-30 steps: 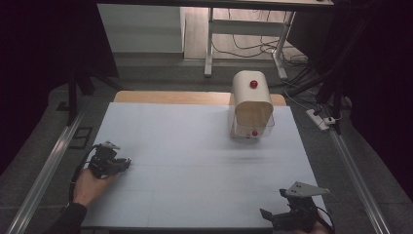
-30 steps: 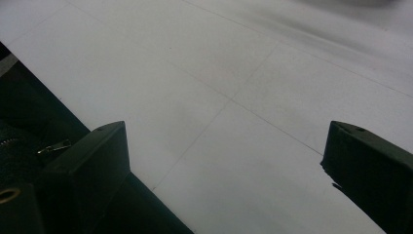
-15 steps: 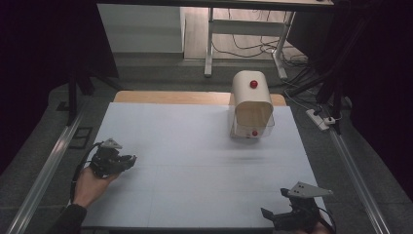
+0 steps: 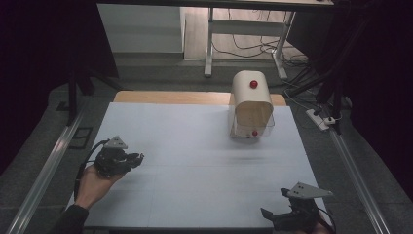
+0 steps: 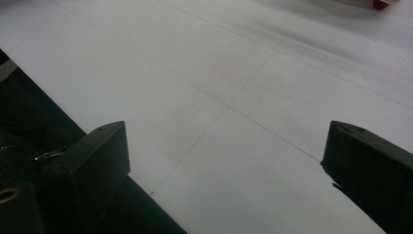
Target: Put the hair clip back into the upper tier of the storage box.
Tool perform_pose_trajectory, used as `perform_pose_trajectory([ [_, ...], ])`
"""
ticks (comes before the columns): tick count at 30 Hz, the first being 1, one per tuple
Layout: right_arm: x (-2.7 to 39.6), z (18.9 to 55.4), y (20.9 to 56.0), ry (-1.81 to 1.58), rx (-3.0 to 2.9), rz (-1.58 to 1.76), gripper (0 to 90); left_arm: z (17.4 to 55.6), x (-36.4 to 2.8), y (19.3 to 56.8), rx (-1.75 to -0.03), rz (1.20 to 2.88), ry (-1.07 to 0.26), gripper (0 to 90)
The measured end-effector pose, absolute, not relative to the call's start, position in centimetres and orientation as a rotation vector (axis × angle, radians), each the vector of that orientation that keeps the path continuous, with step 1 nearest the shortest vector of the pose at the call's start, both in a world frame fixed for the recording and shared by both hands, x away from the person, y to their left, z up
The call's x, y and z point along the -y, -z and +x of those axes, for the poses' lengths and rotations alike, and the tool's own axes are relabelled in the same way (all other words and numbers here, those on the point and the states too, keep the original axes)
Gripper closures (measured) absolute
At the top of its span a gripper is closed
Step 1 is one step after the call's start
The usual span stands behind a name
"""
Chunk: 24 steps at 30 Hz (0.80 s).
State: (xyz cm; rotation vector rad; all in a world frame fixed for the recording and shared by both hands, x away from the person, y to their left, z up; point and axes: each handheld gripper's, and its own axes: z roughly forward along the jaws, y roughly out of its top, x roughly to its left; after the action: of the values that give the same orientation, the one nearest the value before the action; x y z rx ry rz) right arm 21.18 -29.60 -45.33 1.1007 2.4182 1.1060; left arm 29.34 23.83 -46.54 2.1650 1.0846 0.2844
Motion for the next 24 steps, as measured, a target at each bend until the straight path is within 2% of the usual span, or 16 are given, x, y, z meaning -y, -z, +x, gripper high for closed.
perform_pose_trajectory([
  [24,29.6,21.1,45.3,-1.116,-2.403,1.094,3.1,31.8,-17.5,42.3,-0.888,2.177,-0.203,72.6],
])
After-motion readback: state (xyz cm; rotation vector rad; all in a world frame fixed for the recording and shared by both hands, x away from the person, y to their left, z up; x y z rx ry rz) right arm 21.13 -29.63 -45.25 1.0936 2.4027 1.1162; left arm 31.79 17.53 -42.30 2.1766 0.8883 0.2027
